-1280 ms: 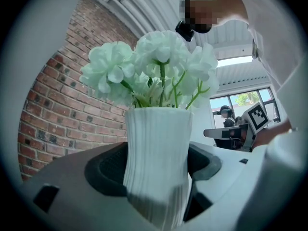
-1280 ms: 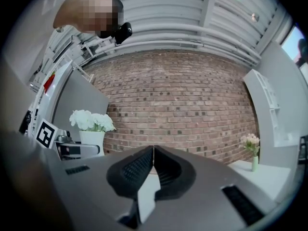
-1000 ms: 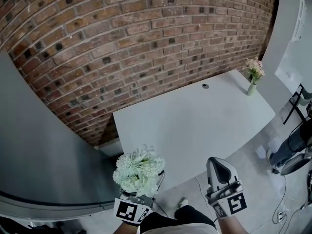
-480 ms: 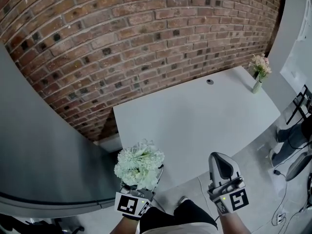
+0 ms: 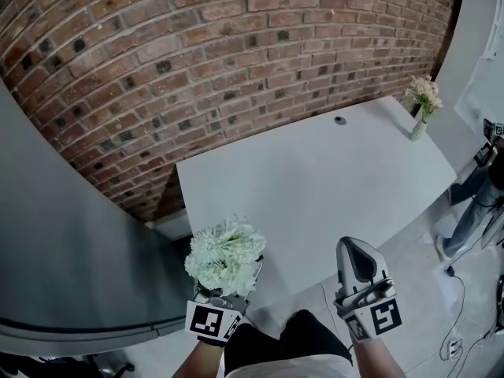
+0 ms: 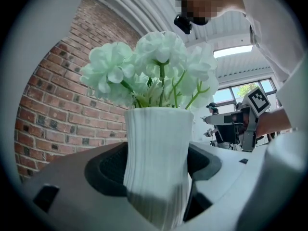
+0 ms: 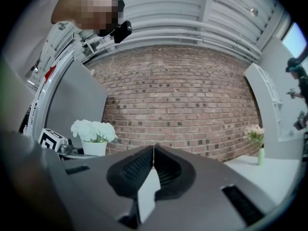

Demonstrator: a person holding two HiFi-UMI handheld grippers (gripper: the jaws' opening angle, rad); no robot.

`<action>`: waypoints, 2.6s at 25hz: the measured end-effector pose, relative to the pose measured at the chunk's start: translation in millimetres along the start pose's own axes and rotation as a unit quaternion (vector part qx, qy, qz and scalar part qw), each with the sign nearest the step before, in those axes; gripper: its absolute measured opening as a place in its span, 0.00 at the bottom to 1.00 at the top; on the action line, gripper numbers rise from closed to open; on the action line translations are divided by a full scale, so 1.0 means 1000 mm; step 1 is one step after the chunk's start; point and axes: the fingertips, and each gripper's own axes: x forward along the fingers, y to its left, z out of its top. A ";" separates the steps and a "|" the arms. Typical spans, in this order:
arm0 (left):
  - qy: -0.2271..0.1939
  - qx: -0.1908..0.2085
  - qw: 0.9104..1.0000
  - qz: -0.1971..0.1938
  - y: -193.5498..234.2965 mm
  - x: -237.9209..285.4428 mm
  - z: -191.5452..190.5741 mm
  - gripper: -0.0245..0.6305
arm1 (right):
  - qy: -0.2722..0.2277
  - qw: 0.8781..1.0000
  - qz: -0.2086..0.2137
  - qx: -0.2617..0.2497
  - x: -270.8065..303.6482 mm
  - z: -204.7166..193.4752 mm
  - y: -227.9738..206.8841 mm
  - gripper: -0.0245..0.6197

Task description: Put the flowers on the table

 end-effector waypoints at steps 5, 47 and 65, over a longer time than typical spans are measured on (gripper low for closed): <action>0.001 -0.002 1.000 -0.005 0.000 0.011 -0.015 0.58 | 0.001 1.000 -0.002 -0.001 0.004 -0.011 -0.005 0.07; 0.000 0.001 0.999 -0.038 0.000 0.051 -0.044 0.58 | 0.035 0.999 0.007 0.025 0.002 -0.051 -0.011 0.06; 0.026 -0.010 0.999 -0.023 -0.003 0.035 -0.039 0.63 | 0.062 0.997 0.014 0.035 -0.004 -0.039 -0.007 0.06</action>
